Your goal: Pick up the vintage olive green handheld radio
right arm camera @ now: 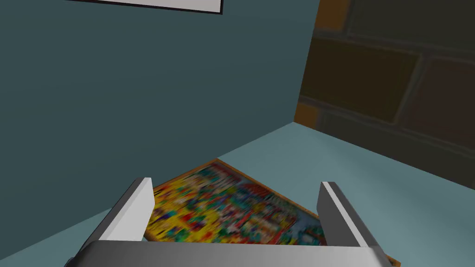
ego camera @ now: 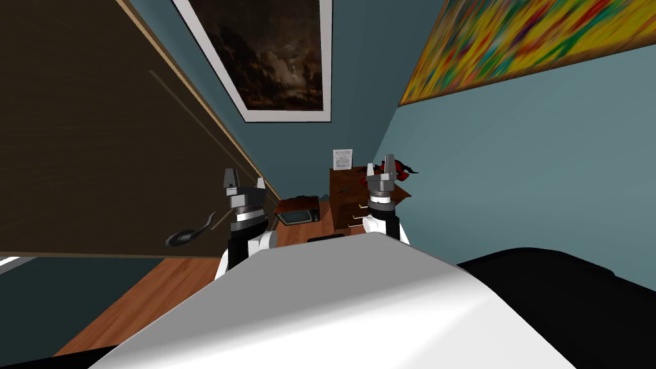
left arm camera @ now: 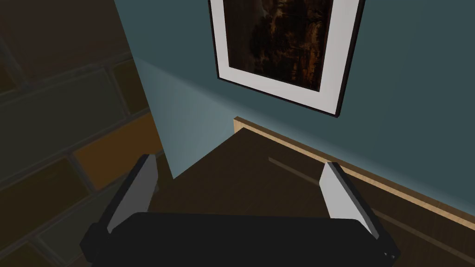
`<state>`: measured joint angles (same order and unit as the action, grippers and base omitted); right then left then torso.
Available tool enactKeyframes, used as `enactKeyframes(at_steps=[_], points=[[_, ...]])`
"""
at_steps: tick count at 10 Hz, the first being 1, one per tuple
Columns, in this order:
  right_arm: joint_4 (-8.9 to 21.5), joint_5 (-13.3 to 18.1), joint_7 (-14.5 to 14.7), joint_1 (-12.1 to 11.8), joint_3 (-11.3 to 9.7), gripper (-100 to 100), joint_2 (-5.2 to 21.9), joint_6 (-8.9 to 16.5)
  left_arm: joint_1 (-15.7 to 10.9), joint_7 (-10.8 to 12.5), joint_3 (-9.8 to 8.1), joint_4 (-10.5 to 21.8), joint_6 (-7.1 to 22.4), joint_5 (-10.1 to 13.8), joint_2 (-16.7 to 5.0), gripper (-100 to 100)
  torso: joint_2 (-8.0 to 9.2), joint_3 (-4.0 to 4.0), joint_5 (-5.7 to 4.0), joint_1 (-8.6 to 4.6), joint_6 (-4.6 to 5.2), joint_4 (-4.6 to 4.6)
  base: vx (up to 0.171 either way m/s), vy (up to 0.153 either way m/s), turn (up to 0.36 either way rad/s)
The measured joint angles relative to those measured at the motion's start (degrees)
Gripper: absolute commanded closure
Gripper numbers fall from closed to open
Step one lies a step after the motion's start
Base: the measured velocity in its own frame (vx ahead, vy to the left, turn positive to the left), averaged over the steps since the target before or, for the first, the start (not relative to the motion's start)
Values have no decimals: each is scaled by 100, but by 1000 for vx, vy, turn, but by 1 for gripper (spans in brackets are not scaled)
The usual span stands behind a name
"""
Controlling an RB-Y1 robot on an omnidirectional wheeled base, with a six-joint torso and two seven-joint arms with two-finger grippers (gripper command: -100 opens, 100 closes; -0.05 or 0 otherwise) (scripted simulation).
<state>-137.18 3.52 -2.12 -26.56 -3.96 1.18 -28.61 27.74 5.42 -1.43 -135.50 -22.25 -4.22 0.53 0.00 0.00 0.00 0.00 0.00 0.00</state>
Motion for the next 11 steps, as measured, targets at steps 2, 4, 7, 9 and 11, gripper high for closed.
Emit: enactKeyframes(at_steps=[2, 4, 7, 9, 11], points=[[39, 46, 98, -68, 50, -100, 306, 91, -1, 0, 0, 0, 0, 0, -1, 0, 10, 6, -6, -27, -1, 2, -48, -72, 97], [85, 100, 222, -161, 143, -100, 646, 217, -1, 0, -1, 0, 0, 0, -1, 0, 24, 14, -9, -40, 0, 5, -63, -93, 111], [266, 214, 421, -262, 296, -100, 1127, 388, 0, 0, -1, 0, 0, 0, -1, 0, 22, 14, -8, -33, 1, 6, -60, -74, 91], [353, 271, 511, -343, 376, -100, 1398, 451, 0, 0, -1, 0, 0, 0, 0, 0, 13, 8, -6, -22, 1, 3, -44, -48, 91], [425, 339, 600, -440, 454, -100, 1662, 515, 0, 0, -1, 0, 0, 0, 0, 0, 15, 9, -6, -22, 1, 4, -44, -51, 81]])
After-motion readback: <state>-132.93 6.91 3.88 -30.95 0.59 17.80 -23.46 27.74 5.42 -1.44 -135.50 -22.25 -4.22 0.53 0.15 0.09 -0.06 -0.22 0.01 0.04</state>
